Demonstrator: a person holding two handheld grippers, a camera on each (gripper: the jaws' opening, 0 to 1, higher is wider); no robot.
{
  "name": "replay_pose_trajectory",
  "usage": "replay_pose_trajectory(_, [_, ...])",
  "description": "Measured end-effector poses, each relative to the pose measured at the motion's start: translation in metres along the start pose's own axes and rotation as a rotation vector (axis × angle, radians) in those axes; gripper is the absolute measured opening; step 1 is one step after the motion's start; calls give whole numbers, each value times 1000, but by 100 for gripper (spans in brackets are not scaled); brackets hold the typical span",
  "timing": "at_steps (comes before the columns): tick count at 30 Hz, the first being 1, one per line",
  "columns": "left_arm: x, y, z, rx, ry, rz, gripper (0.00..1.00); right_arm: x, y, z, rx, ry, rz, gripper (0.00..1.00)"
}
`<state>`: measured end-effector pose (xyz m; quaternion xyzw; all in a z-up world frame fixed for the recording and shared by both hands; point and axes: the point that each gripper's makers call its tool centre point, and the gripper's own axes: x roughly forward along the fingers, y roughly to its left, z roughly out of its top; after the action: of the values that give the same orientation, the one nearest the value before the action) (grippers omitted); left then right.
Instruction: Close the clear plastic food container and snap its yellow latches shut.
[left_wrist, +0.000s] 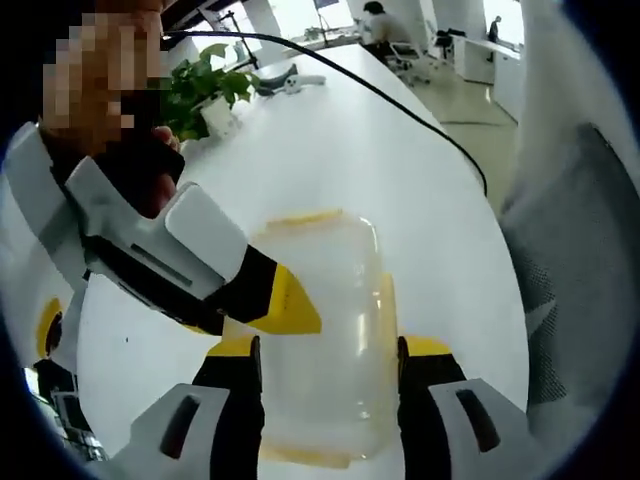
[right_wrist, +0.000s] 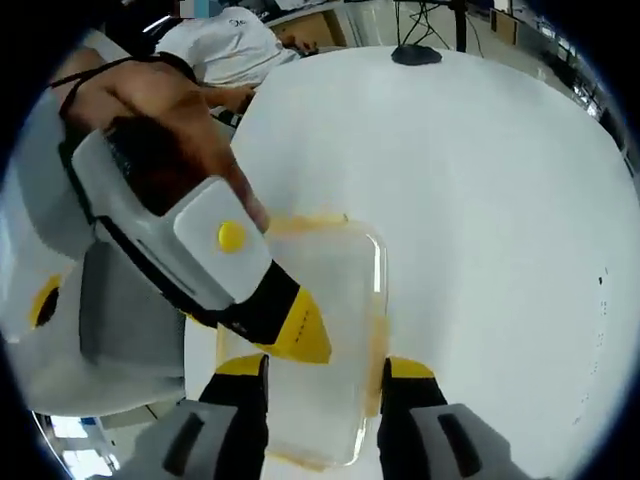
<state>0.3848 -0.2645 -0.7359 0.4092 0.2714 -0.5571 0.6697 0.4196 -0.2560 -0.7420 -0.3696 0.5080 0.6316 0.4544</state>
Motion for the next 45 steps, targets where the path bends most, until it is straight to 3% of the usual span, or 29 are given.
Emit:
replay_pose_trajectory(3, [1, 0, -2, 12, 3, 27, 49, 0, 0, 2, 0, -10, -9, 41])
replay_pose_trajectory(5, [1, 4, 1, 66, -4, 86, 48, 0, 0, 1, 9, 6, -17, 42])
replay_pose_trajectory(7, [1, -1, 0, 47, 7, 93, 47, 0, 0, 2, 8, 3, -22, 42])
replay_pose_trajectory(14, [-1, 2, 0, 69, -14, 67, 49, -3, -1, 4, 8, -28, -29, 42])
replay_pose_trajectory(22, [0, 3, 0, 100, -27, 49, 49, -8, -1, 5, 15, -94, -88, 43])
replay_pose_trajectory(26, [-2, 5, 4, 31, -52, 27, 49, -11, 1, 7, -49, -138, -139, 43])
replay_pose_trajectory(27, [-3, 6, 4, 27, -52, 21, 49, -12, 1, 4, -63, -121, -150, 46])
replay_pose_trajectory(29, [-3, 7, 3, 31, -38, 21, 49, -17, 3, -1, -51, -132, -171, 48])
replay_pose_trajectory(30, [-5, 7, 3, 25, -31, 14, 48, -24, 3, 1, -48, -170, -186, 47])
replay_pose_trajectory(32, [-10, 8, 8, -4, -62, 1, 47, -32, 6, 1, -18, -204, -195, 47])
replay_pose_trajectory(34, [-17, 12, 10, -58, -78, -8, 50, -39, 10, -4, -3, -219, -212, 49])
replay_pose_trajectory(39, [-34, 26, 3, -230, -77, -18, 68, -47, 18, -19, 14, -223, -272, 58])
replay_pose_trajectory(40, [-36, 26, 2, -265, -76, -29, 75, -47, 19, -19, 20, -230, -275, 65])
replay_pose_trajectory(42, [-38, 25, -3, -324, -68, -40, 97, -44, 19, -27, 132, -235, -317, 97])
replay_pose_trajectory(43, [-41, 24, -9, -361, -52, -50, 99, -43, 22, -38, 212, -209, -337, 96])
replay_pose_trajectory(45, [-43, 22, -19, -388, -13, -56, 99, -39, 26, -41, 202, -225, -324, 99])
